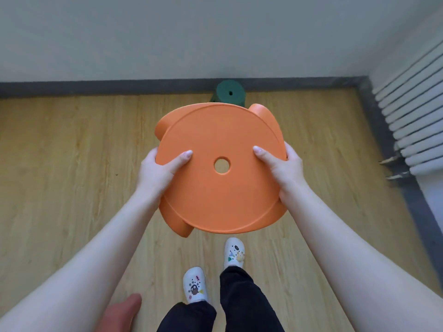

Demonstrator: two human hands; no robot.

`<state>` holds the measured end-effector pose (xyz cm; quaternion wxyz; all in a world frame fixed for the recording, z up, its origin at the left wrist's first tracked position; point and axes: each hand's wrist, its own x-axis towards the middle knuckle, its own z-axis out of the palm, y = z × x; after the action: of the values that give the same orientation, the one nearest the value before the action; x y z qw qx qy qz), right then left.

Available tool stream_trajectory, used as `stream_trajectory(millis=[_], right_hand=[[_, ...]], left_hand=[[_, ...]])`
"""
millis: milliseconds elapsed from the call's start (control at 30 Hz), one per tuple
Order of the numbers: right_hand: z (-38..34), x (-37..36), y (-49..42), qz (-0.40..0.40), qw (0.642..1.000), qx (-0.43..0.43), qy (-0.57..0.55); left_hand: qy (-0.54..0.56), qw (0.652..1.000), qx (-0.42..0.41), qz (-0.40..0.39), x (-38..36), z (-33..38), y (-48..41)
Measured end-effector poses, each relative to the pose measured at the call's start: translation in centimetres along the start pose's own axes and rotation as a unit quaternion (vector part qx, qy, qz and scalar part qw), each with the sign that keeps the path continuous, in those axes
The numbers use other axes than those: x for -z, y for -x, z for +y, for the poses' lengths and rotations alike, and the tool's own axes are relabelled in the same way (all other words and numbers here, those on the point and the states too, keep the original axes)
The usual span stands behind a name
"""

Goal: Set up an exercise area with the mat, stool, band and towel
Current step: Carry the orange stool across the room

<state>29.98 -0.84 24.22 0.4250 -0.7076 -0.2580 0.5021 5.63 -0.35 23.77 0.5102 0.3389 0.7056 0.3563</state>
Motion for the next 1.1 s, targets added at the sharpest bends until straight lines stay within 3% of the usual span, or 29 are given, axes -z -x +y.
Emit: stream_trajectory(millis=[300,567,733,1100], right_hand=[[-2.4,11.7,9.2,0.149,0.985,0.027,-0.084],[1.1,25.5,16.7,0.276,0.95,0.016,-0.143],[5.1,35.4,21.8,0.342,0.924,0.008,-0.172],[18.9,61.7,37.3,0.503,0.828,-0.004,-0.248]], left_hand=[[-0.033,0.985,-0.078,-0.149,-6.3,6.9,9.1],[-0.1,0.952,-0.125,-0.259,-17.5,8.5,19.8],[-0.139,0.927,-0.135,-0.323,-25.7,6.9,28.1],[-0.21,0.844,-0.145,-0.472,-45.9,-2.8,53.6]])
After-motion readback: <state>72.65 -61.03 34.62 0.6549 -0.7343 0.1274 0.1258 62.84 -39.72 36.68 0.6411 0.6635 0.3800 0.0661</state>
